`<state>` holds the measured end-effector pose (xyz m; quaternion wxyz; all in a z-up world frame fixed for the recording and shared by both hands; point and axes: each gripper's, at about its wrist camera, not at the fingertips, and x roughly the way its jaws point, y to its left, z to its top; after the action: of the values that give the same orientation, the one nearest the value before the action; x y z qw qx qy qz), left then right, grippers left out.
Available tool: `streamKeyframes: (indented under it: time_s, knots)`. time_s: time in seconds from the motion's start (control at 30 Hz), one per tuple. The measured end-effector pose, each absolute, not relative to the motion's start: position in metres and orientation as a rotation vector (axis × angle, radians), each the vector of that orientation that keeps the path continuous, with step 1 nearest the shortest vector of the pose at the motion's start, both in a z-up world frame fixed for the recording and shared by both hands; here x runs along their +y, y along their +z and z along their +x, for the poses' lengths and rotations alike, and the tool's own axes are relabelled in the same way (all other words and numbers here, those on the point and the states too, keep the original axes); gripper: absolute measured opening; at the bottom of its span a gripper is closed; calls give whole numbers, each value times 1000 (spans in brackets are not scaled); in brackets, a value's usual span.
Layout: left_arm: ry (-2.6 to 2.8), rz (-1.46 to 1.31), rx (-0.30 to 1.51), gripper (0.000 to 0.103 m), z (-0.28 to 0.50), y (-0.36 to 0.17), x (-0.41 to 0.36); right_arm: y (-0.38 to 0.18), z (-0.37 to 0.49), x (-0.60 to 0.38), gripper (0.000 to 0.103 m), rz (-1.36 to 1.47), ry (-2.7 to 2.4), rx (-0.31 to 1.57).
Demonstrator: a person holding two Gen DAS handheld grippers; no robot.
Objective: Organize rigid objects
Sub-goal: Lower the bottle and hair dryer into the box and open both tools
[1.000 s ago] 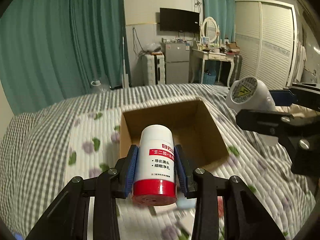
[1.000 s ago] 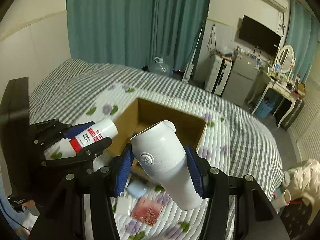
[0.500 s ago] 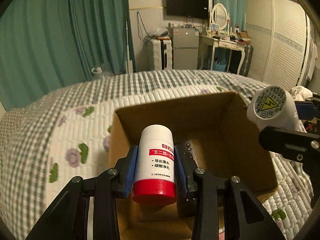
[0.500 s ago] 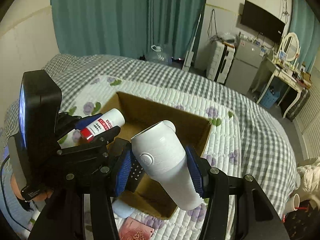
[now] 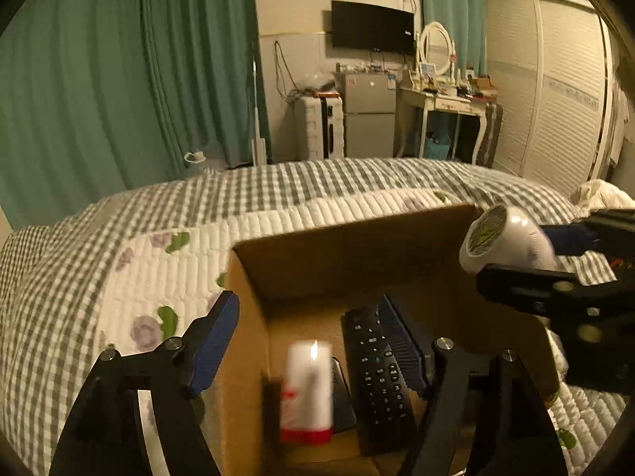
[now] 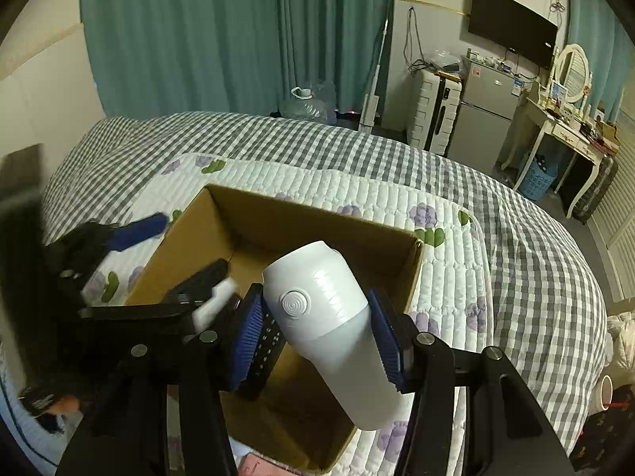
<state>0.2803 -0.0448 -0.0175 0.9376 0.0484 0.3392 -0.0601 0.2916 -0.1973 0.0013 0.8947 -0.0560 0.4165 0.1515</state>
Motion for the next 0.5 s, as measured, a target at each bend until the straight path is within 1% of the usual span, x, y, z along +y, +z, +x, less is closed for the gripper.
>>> streamKeyframes:
  time_s: [0.2, 0.33, 0.47, 0.5]
  knots:
    - [-83, 132, 659, 75, 268, -3, -35, -6, 312, -196, 52, -56, 279, 871]
    - [-75, 108, 658, 75, 257, 3, -25, -10, 322, -192, 52, -19, 276, 894]
    - [-68, 100, 654, 75, 241, 8, -19, -17, 324, -183, 52, -29, 276, 921]
    - [-73, 93, 653, 76, 237, 9, -18, -17, 321, -182, 57, -38, 273, 923]
